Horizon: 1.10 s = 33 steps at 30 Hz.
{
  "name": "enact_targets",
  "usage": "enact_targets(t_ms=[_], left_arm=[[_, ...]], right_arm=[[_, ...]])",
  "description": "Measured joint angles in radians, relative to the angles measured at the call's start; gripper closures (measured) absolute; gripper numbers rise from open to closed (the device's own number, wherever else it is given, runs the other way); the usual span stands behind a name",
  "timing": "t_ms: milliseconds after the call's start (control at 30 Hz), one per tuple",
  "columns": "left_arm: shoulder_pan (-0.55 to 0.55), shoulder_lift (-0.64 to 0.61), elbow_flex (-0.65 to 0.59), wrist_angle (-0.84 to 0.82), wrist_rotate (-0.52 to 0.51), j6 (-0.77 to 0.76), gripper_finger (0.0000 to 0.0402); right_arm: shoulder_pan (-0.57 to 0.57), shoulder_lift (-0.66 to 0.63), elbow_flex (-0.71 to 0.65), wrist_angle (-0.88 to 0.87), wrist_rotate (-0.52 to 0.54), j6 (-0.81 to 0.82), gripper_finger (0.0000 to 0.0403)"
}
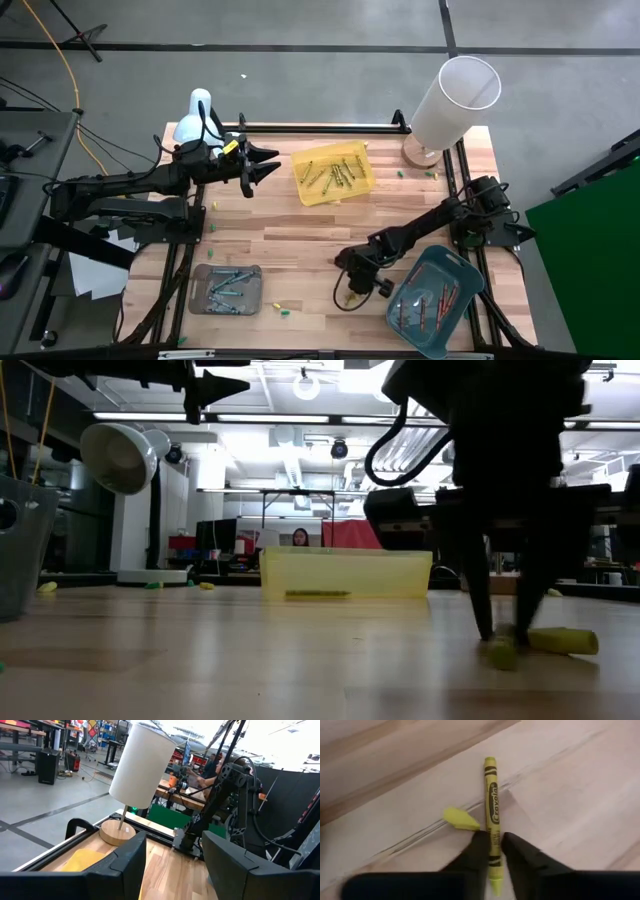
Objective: Sort crayons
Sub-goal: Put the yellow green crayon into the yellow bin
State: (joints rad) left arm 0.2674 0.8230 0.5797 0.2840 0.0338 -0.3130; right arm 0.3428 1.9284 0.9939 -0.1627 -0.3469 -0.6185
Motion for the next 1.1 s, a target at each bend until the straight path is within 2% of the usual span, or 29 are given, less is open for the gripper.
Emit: enact_targets(t_ms=[100,233,433,567,767,967,1100], left_arm=[[0.0,0.0,0.0,0.0,0.0,0.0,0.022],[0.0,0.0,0.0,0.001,0.0,0.0,0.022],[0.0,0.0,0.0,0.002,0.0,0.0,0.022],[0.0,0.0,0.0,0.002,0.0,0.0,0.022],[0.0,0.0,0.0,0.006,-0.039,0.001,0.022],[0.001,0.0,0.0,0.006,-0.089,0.001,0.022],[0.001,0.0,0.0,0.005,-0.093,0.001,0.022]], right_arm=[[-0.001,0.0,0.0,-0.003,0.008,0.041,0.0389],[-0.001,0.0,0.0,-0.01,0.014,0.062,0.0381],[-0.032,-0.002,0.005,-0.035,0.043,0.147,0.0396],[-0.11,-0.01,0.003,-0.057,0.037,0.241,0.0399],[-0.237,-0.058,0.002,-0.139,0.122,0.29,0.0401],[-0.342,-0.08,-0.024,-0.228,0.112,0.465,0.0402],[-0.373,-0.124,-0.061,-0.25,0.108,0.484,0.0402]])
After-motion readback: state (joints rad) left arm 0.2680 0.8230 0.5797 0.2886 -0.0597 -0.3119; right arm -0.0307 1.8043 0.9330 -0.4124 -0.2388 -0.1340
